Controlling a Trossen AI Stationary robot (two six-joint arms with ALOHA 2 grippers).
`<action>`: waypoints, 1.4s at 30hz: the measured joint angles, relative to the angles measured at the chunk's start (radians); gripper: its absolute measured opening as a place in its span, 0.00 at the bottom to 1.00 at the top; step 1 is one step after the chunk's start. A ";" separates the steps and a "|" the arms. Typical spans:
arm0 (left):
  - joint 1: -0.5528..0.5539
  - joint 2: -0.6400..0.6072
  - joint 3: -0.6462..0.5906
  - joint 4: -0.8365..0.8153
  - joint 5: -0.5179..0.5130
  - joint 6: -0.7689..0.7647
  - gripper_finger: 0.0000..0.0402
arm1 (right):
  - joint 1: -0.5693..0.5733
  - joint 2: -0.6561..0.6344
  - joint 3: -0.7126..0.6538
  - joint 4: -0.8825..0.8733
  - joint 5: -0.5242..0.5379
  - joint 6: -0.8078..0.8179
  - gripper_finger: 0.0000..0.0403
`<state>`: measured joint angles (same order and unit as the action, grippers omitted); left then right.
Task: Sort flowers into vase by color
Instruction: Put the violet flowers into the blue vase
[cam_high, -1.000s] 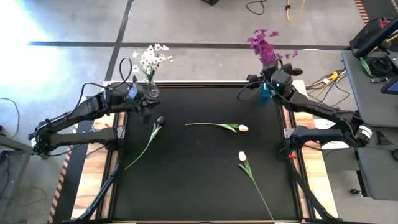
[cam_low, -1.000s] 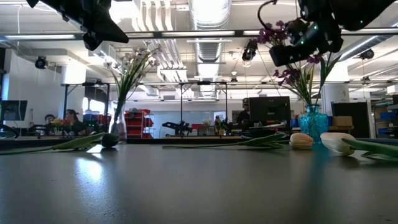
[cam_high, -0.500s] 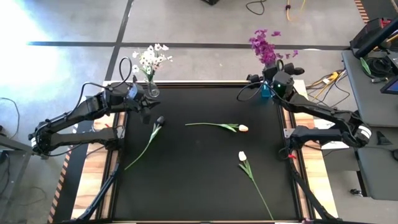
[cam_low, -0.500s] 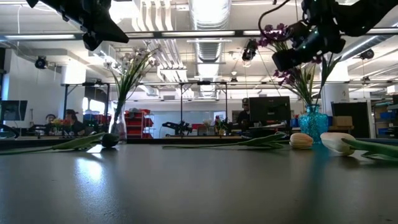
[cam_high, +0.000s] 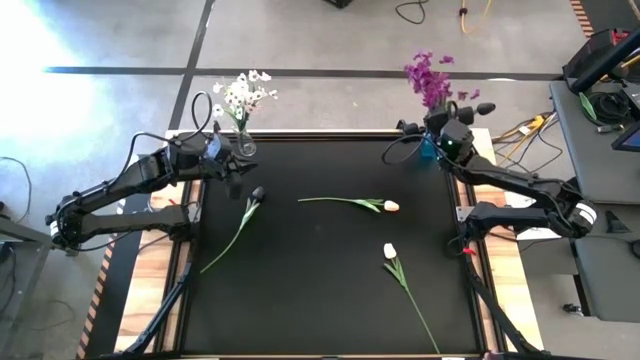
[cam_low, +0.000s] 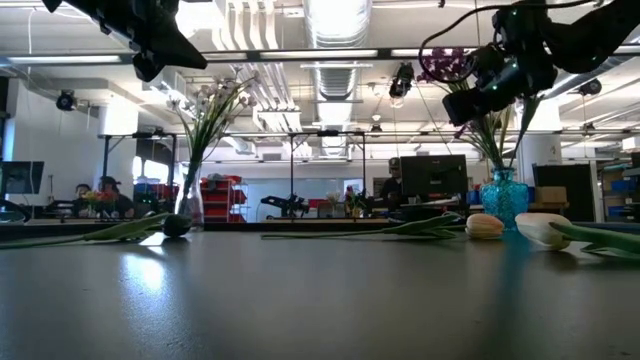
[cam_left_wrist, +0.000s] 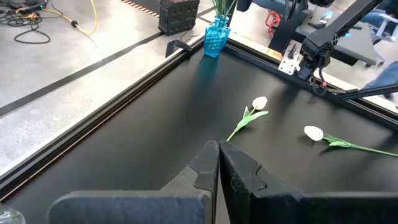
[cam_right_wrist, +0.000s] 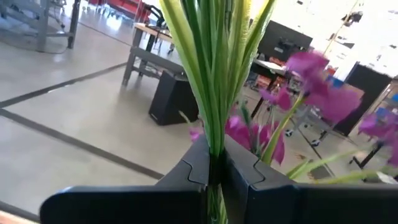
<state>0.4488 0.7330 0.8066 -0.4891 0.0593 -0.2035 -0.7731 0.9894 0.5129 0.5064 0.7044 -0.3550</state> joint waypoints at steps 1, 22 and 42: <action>0.000 0.000 0.000 0.000 0.000 0.000 0.00 | 0.000 0.000 -0.007 0.001 0.001 0.009 0.03; 0.000 -0.001 0.000 0.001 0.000 -0.005 0.00 | 0.000 0.113 -0.042 -0.003 0.111 0.169 0.07; 0.000 -0.002 0.000 0.001 0.002 -0.007 0.00 | 0.003 0.084 0.097 -0.435 0.098 0.314 0.34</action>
<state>0.4492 0.7307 0.8070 -0.4882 0.0612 -0.2108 -0.7704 1.0738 0.6104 0.0711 0.8021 -0.0411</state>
